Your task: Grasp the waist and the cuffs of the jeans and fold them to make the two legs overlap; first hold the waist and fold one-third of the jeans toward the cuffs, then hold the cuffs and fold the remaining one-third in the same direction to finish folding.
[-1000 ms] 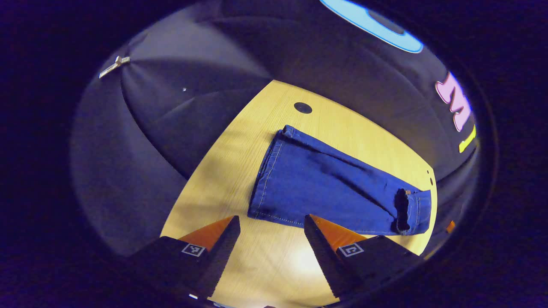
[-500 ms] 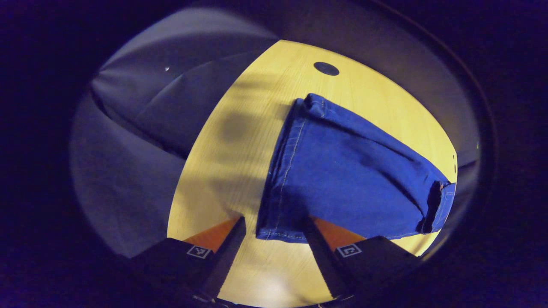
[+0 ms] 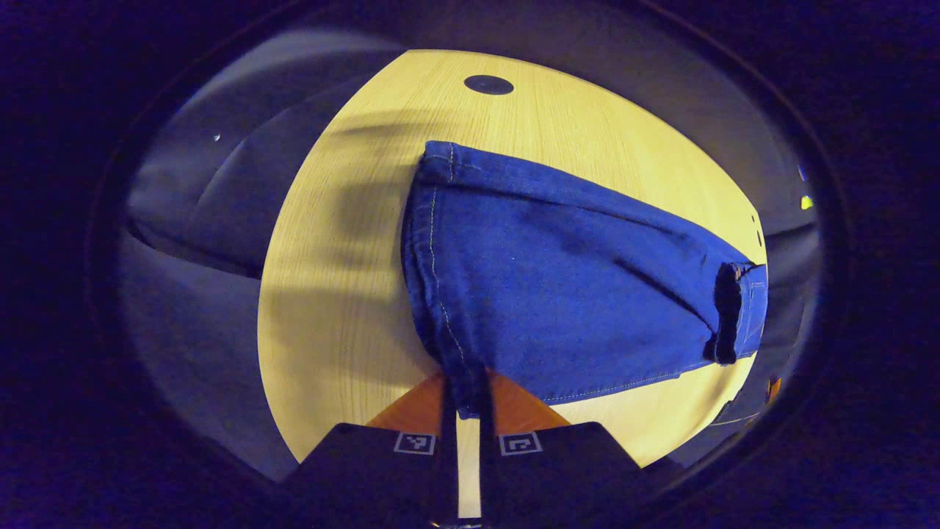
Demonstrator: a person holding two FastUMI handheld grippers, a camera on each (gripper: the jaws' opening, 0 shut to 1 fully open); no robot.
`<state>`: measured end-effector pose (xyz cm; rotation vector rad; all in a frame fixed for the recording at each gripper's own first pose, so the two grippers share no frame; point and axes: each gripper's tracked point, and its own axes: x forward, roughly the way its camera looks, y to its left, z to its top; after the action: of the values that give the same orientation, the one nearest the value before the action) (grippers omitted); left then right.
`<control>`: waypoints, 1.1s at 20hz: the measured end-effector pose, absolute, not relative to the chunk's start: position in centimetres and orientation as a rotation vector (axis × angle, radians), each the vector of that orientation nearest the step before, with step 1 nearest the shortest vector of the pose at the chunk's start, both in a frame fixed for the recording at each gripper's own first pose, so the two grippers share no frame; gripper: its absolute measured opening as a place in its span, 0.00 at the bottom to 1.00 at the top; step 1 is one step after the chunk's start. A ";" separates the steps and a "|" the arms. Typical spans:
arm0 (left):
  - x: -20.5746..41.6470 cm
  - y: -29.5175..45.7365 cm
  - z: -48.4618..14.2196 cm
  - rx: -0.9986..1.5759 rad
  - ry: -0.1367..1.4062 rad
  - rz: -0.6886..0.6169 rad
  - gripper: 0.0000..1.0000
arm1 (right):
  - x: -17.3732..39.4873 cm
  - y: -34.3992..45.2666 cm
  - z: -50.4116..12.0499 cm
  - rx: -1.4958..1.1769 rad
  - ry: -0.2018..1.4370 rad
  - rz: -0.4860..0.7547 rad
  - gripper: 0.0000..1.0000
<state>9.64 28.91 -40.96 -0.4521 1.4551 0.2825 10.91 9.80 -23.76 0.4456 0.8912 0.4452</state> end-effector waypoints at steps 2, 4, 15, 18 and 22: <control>10.6 28.0 -39.4 -0.473 1.401 0.237 0.15 | 10.8 9.8 -23.8 0.461 0.899 0.451 0.79; 12.1 26.5 -36.6 -0.427 1.340 0.176 0.16 | 11.1 9.7 -23.5 0.476 0.895 0.456 0.79; 23.7 2.9 -18.4 -0.245 0.960 -0.324 0.15 | 13.6 8.7 -22.0 0.503 0.854 0.514 0.79; 24.4 -7.4 -20.1 -0.242 0.976 -0.489 0.15 | 13.8 6.1 -21.9 0.495 0.843 0.499 0.79; 23.0 -14.2 -32.6 -0.197 1.187 -0.510 0.15 | 13.5 2.4 -23.5 0.502 0.876 0.436 0.79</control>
<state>22.97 -14.16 -32.56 -0.1969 1.1868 -0.5102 13.53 2.39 -23.48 0.5017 0.8761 0.4358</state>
